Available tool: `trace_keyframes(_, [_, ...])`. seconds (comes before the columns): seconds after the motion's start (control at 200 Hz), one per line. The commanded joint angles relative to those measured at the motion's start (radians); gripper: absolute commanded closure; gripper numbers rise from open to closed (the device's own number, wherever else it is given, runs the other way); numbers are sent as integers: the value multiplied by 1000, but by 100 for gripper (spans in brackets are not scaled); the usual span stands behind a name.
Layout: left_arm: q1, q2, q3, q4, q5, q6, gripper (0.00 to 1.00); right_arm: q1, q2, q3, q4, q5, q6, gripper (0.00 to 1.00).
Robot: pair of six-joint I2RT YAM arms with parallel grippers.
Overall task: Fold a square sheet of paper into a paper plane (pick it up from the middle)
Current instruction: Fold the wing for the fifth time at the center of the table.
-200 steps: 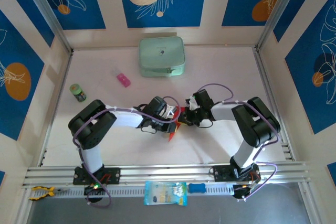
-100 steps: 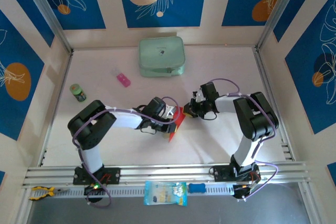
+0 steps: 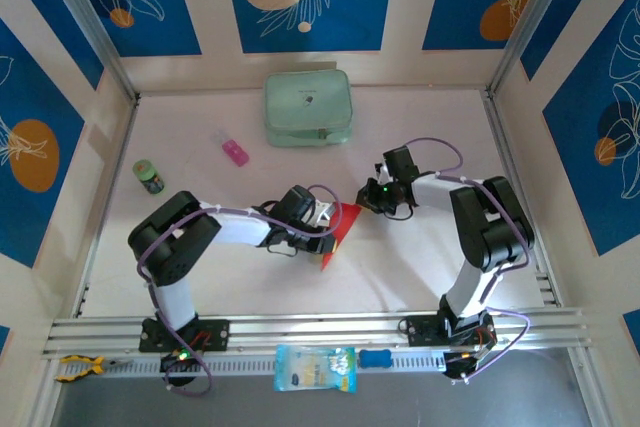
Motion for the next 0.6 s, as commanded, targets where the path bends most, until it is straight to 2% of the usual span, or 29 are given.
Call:
trace_keyframes(0.0, [0, 49, -68, -223, -50, 0, 100, 1, -91, -22, 5, 23, -27, 85])
trace_keyframes(0.105, [0, 47, -65, -225, -50, -2, 100, 10, -135, -67, 50, -29, -26, 84])
trace_keyframes(0.18, [0, 44, -65, -226, -49, -2, 100, 20, -135, -88, 83, -111, -28, 84])
trace_keyframes(0.295, [0, 45, -63, -227, -49, 0, 100, 72, -116, -99, 109, -167, -34, 84])
trace_keyframes(0.42, [1, 41, -58, -224, -42, -4, 100, 113, -76, -105, 109, -142, -24, 87])
trace_keyframes(0.595, [-1, -1, -32, -246, -12, -11, 100, 91, -13, -124, 62, -55, 6, 96])
